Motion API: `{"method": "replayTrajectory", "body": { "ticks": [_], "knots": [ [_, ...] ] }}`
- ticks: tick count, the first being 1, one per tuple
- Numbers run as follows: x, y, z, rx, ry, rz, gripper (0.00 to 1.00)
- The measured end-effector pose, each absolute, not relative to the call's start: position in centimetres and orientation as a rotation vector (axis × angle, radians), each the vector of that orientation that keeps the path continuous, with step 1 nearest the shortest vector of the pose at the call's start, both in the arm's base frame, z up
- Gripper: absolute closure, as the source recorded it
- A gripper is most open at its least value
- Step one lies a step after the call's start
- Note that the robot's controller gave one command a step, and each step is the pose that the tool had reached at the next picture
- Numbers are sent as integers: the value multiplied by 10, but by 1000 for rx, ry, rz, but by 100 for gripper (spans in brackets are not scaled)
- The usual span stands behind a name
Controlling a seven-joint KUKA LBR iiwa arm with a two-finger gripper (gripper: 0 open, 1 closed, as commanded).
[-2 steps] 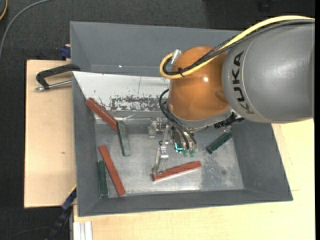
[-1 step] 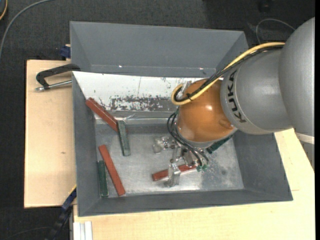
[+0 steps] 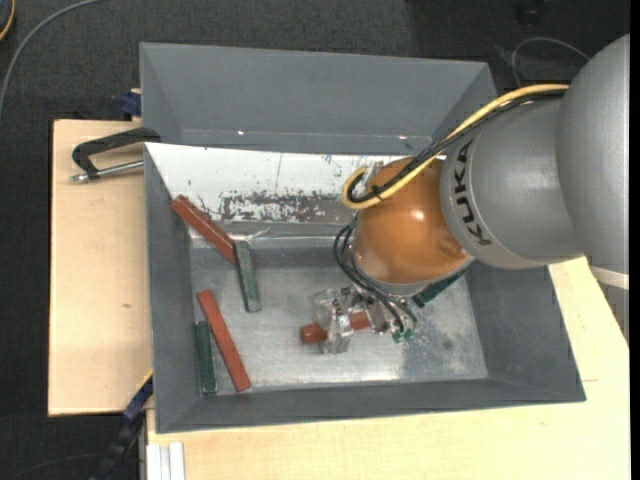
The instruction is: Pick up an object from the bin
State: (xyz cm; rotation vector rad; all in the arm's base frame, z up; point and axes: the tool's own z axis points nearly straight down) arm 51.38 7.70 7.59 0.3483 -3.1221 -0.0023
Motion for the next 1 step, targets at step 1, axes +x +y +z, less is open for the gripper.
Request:
{"method": "replayTrajectory", "body": {
  "ticks": [1],
  "knots": [
    [527, 77, 237, 459, -3123, -1, 100]
  ]
}}
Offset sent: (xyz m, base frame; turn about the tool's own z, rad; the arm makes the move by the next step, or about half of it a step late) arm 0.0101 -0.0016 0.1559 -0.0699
